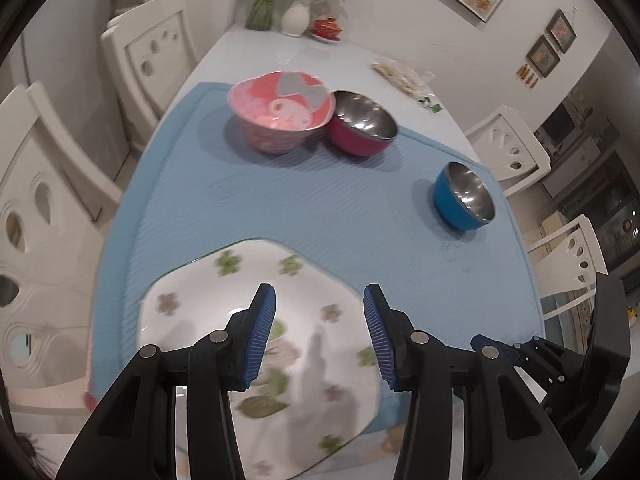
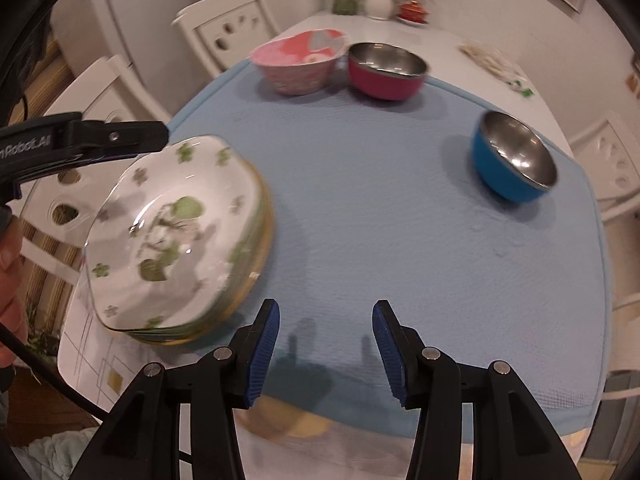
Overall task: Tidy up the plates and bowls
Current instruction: 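Open both grippers and withdraw from the plate stack, then reach both grippers to the blue steel bowl and grasp its rim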
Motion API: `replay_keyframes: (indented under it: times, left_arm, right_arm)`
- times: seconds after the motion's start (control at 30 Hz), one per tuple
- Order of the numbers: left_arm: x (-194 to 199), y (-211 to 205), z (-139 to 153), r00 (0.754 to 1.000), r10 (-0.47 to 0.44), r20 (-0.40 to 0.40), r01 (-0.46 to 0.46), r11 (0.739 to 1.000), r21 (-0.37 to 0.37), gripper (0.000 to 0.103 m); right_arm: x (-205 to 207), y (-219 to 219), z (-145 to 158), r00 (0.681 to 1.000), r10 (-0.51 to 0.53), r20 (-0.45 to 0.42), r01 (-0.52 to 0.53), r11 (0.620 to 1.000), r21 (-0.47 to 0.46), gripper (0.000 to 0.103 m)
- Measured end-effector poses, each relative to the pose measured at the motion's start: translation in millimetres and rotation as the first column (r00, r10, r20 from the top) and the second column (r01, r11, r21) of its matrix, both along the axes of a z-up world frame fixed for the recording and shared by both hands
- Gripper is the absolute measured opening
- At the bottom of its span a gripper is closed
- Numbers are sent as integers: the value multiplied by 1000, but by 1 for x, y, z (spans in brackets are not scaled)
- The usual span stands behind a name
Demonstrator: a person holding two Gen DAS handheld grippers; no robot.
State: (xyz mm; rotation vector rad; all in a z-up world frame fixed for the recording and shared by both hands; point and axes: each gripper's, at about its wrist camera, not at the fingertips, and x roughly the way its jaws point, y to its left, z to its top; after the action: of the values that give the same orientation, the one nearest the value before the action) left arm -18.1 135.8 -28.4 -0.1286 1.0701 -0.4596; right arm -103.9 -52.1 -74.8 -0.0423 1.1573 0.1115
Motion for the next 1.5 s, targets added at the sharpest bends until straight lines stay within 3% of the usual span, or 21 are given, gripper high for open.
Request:
replay_keyframes:
  times: [0.2, 0.37, 0.63, 0.77, 1.03, 1.3, 1.5]
  left_arm:
    - [0, -46, 13, 999, -30, 12, 30, 1000, -1, 45]
    - [3, -89, 24, 998, -59, 14, 59, 998, -18, 57]
    - [19, -152, 30, 995, -100, -8, 98, 991, -96, 62]
    - [34, -182, 19, 991, -116, -65, 107, 985, -133, 74]
    - [64, -210, -17, 976, -70, -205, 24, 975, -219, 74]
    - [97, -229, -43, 969, -24, -244, -25, 980, -197, 72]
    - [117, -245, -61, 964, -35, -263, -8, 987, -163, 58]
  right_arm:
    - [-3, -59, 5, 998, -63, 2, 63, 997, 52, 47]
    - [-2, -110, 6, 989, -145, -6, 144, 979, 141, 47]
    - [5, -184, 6, 967, -254, -35, 254, 929, 268, 63]
    - [20, -212, 6, 960, -272, -71, 281, 915, 291, 70]
    - [50, -253, 12, 951, -307, -29, 301, 907, 294, 71]
    - [88, -283, -4, 945, -326, -43, 322, 894, 312, 71]
    - [122, -291, -25, 941, -333, -66, 334, 874, 352, 71]
